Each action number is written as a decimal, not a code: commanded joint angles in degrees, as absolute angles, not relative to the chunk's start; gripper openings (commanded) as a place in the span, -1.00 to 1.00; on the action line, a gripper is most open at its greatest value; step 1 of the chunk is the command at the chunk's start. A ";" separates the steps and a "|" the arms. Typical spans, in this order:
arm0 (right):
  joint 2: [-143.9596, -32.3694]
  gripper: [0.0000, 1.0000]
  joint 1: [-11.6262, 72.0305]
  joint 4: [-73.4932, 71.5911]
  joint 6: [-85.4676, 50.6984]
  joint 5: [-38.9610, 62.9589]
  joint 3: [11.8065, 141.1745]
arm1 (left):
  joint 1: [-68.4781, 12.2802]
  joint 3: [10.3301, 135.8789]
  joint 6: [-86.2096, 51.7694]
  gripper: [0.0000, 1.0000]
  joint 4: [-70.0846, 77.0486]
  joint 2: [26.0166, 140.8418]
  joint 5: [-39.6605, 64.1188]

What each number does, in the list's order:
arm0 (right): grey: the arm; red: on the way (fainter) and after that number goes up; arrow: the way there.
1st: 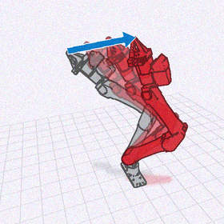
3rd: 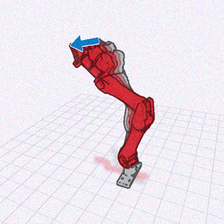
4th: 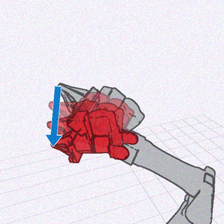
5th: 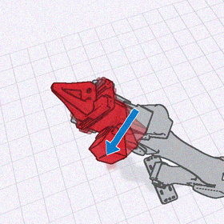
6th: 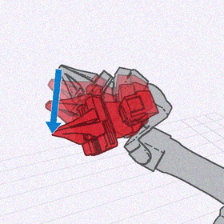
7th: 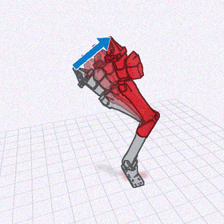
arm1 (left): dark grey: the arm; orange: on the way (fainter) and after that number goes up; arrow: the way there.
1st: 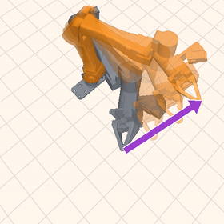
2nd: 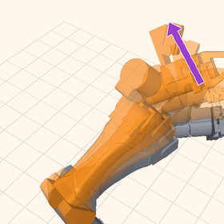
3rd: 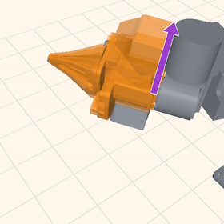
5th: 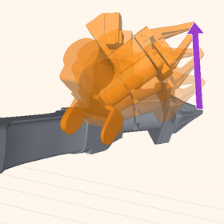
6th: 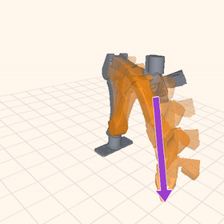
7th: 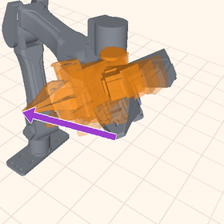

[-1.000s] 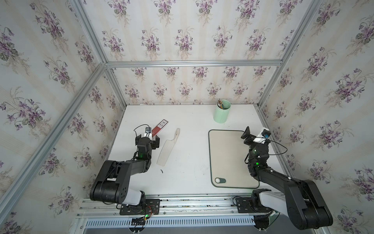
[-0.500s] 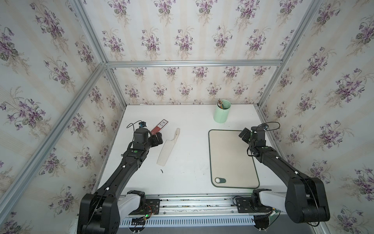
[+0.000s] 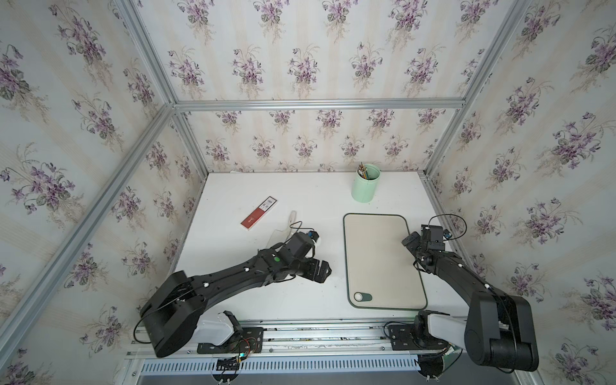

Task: Align the knife with the edge of the cutting board
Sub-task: Adjust the work surface at the center of the board.

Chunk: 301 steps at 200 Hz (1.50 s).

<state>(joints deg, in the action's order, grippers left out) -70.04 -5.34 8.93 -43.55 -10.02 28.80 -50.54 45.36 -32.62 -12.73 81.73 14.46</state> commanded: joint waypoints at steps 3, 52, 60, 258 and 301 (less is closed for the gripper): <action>-70.22 0.99 -6.51 10.48 -45.39 -10.31 27.44 | -55.49 49.17 -33.77 0.98 -10.82 88.99 12.41; -71.72 0.94 -7.47 6.98 -45.59 1.30 23.75 | -59.64 53.56 -34.94 0.99 -11.18 96.24 11.23; -71.72 0.92 -7.44 6.37 -45.94 4.56 22.77 | -59.64 53.27 -35.26 0.99 -11.15 96.13 11.34; -71.02 0.78 48.67 -9.18 -68.79 15.67 17.26 | -35.01 56.87 -30.10 0.99 -21.57 99.14 6.66; -78.96 0.78 55.89 1.38 -56.16 8.56 32.51 | -33.64 62.68 -27.47 0.99 -31.37 91.83 -3.75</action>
<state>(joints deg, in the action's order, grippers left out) -77.67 55.02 -11.18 -64.03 10.83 25.89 -34.22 60.64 -28.93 -27.24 95.61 -1.65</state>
